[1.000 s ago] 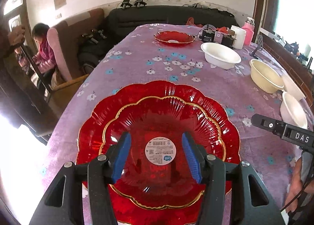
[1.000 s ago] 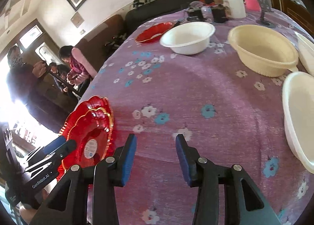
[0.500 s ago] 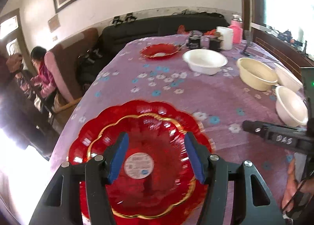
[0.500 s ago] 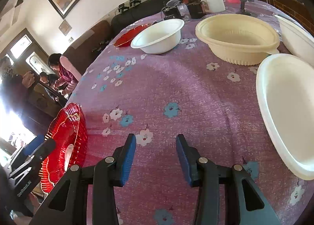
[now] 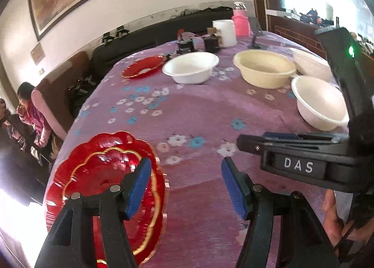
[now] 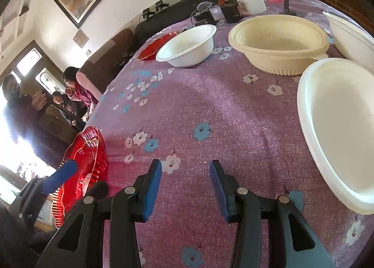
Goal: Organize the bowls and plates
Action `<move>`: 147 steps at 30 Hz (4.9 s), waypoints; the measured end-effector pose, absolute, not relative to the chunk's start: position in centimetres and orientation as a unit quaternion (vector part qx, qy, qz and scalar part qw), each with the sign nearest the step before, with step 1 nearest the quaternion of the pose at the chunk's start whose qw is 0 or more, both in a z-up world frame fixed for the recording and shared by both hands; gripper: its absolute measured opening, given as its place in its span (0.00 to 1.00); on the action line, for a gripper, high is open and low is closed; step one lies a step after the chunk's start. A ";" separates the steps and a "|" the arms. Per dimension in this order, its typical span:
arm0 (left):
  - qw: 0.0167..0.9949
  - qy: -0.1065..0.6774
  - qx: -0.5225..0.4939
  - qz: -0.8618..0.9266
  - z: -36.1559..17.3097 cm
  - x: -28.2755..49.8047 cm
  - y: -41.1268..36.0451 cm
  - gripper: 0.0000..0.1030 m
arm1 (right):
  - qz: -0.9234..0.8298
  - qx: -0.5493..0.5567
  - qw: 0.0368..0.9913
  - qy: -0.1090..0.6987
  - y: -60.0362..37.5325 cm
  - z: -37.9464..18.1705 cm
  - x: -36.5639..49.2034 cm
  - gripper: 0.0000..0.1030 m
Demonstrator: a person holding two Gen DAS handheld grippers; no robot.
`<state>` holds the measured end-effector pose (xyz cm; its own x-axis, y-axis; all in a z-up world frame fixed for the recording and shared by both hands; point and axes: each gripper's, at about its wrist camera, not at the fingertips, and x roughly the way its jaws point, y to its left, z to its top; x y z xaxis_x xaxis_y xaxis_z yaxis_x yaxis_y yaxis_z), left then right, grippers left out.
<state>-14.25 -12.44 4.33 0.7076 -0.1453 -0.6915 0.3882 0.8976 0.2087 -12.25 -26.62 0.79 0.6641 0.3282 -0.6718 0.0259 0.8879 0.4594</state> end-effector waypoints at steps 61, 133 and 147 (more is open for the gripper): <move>0.805 0.499 0.024 -0.320 3.6 -6.7 -24.7 0.44 | -0.041 0.323 0.899 0.294 -45.8 1.0 -19.6 0.16; 0.875 0.390 0.123 -0.260 3.7 -12.0 -19.7 0.17 | 0.021 0.229 0.913 0.338 -36.2 2.7 -18.1 0.13; 0.893 0.366 0.120 -0.234 4.8 -12.4 -17.4 0.17 | 0.040 0.216 0.917 0.332 -34.0 3.6 -17.4 0.13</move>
<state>-12.38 -17.41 4.85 0.6233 -0.3293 -0.7092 0.5049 0.8621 0.0435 -17.43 -34.03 3.62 0.7763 0.2171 -0.5918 0.0693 0.9037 0.4225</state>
